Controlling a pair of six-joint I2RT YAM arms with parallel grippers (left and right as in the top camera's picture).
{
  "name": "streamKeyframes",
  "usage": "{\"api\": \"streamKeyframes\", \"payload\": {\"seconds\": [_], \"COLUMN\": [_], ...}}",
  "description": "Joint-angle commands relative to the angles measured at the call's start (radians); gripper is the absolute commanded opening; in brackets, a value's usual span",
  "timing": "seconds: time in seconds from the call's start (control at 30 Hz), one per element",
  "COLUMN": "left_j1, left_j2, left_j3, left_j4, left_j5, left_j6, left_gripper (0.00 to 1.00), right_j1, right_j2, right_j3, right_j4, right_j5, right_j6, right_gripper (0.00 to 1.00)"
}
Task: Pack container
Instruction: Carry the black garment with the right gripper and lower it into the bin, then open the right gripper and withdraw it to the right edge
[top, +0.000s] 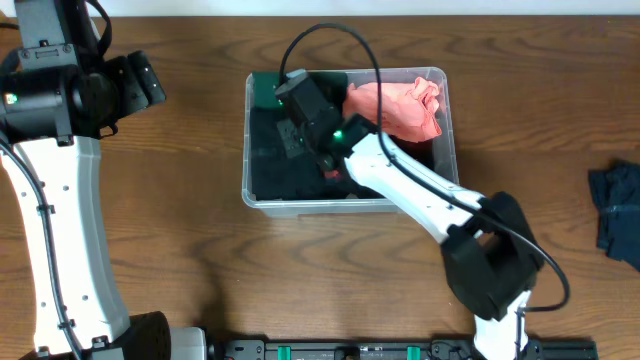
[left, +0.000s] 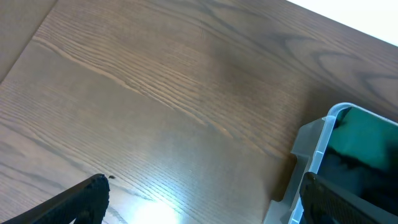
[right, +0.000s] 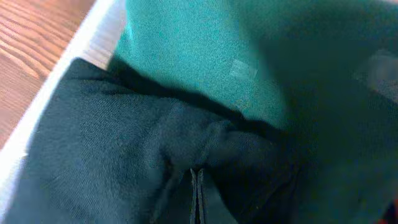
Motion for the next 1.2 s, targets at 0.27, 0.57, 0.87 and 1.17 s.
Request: {"api": "streamKeyframes", "payload": {"seconds": [0.27,0.57,0.87,1.17], "left_j1": [0.003,0.003,0.003,0.003], "left_j2": [0.006,0.006,0.006,0.006], "left_j3": [-0.006,-0.006,-0.006,-0.006], "left_j4": [-0.001,-0.001,-0.001,-0.001], "left_j5": [-0.011,-0.011,-0.011,-0.011], "left_j6": [0.002,0.002,0.002,0.002], "left_gripper": [0.98,0.98,0.98,0.98], "right_j1": [0.007,-0.023,-0.266,-0.792], "right_j2": [0.018,-0.283,-0.546,-0.639], "right_j3": [0.012,0.021,0.021,0.014], "right_j4": [-0.026,-0.076,-0.416,-0.866], "right_j5": [0.014,0.09,0.079,0.142], "right_j6": [-0.007,-0.011,-0.011,0.387], "right_gripper": [0.01,0.99,0.99,0.99]}}
